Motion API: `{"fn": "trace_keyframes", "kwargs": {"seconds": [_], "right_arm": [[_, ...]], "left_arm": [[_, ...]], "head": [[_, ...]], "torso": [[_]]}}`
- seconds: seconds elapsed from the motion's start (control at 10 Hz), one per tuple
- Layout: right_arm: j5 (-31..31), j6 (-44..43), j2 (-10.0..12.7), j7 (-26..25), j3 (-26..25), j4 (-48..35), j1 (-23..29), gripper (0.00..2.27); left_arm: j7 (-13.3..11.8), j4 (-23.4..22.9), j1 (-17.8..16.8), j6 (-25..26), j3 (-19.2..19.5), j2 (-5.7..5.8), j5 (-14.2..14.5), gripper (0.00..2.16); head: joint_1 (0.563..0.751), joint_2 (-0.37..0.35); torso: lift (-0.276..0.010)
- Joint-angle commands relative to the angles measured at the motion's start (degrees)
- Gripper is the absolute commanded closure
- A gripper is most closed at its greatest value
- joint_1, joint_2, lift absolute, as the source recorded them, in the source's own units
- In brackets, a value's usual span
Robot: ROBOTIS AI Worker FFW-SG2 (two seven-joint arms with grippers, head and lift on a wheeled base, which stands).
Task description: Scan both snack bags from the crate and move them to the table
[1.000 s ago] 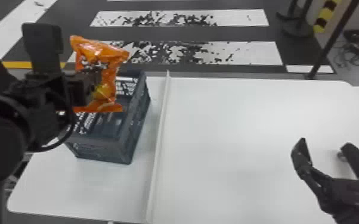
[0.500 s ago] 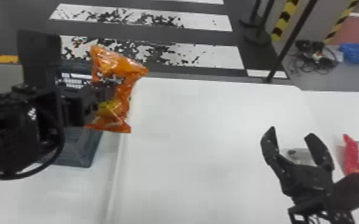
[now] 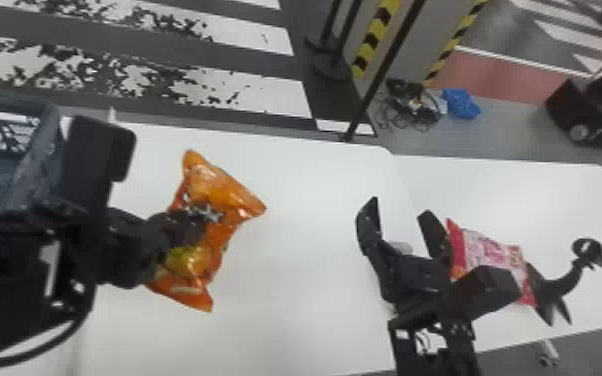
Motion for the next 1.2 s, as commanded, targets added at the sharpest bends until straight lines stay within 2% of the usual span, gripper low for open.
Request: {"fn": "trace_keyframes", "kwargs": {"seconds": [0.0,0.1,0.2,0.3,0.4,0.6,0.7,0.8,0.9,1.1], "right_arm": [[-0.37,0.0,0.0,0.0,-0.24,-0.27,-0.58,0.08],[-0.37,0.0,0.0,0.0,-0.24,-0.27,-0.84,0.08],[-0.46,0.0,-0.09,0.0,-0.24,-0.27,-0.84,0.08],[-0.55,0.0,-0.18,0.0,-0.42,-0.27,-0.84,0.08],[-0.98,0.0,-0.35,0.0,-0.85,-0.36,-0.84,0.08],[-2.13,0.0,-0.62,0.09,-2.0,-0.44,-0.93,0.08],[-3.01,0.0,-0.71,0.17,-2.52,-0.36,-1.1,0.08],[-3.27,0.0,-0.79,0.35,-2.88,-0.27,-1.1,0.08],[-3.53,0.0,-0.97,0.35,-3.14,0.0,-1.19,0.08],[-3.62,0.18,-1.23,0.44,-3.23,0.08,-1.46,0.08]], "left_arm": [[-3.93,7.5,-0.59,-5.73,-6.4,-1.03,-3.21,2.14],[-7.18,12.78,-1.11,-11.88,-9.92,-2.08,-4.96,2.14],[-9.29,17.52,-2.08,-14.7,-12.12,-4.1,-6.11,2.14],[-10.78,21.39,-3.13,-15.22,-13.08,-6.03,-6.02,2.14],[-10.87,24.9,-4.19,-16.45,-14.58,-7.35,-6.11,2.14],[-11.93,35.54,-7.18,-23.13,-16.07,-10.34,-6.02,2.13],[-11.4,37.74,-7.79,-26.65,-16.6,-10.96,-6.63,1.81],[-11.84,38.09,-8.67,-27.0,-16.6,-11.13,-6.63,0.26],[-11.22,38.0,-9.02,-27.0,-16.6,-11.13,-7.16,0.0],[-8.94,37.65,-9.02,-27.18,-16.6,-11.04,-8.74,0.07]], "head": [[0.695,-0.35],[0.695,-0.35],[0.695,-0.35],[0.695,-0.35],[0.695,-0.35],[0.695,-0.35],[0.695,-0.35],[0.695,-0.35],[0.695,-0.35],[0.695,-0.35]], "torso": [[-0.087],[-0.087],[-0.087],[-0.087],[-0.087],[-0.087],[-0.087],[-0.087],[-0.087],[-0.087]]}}
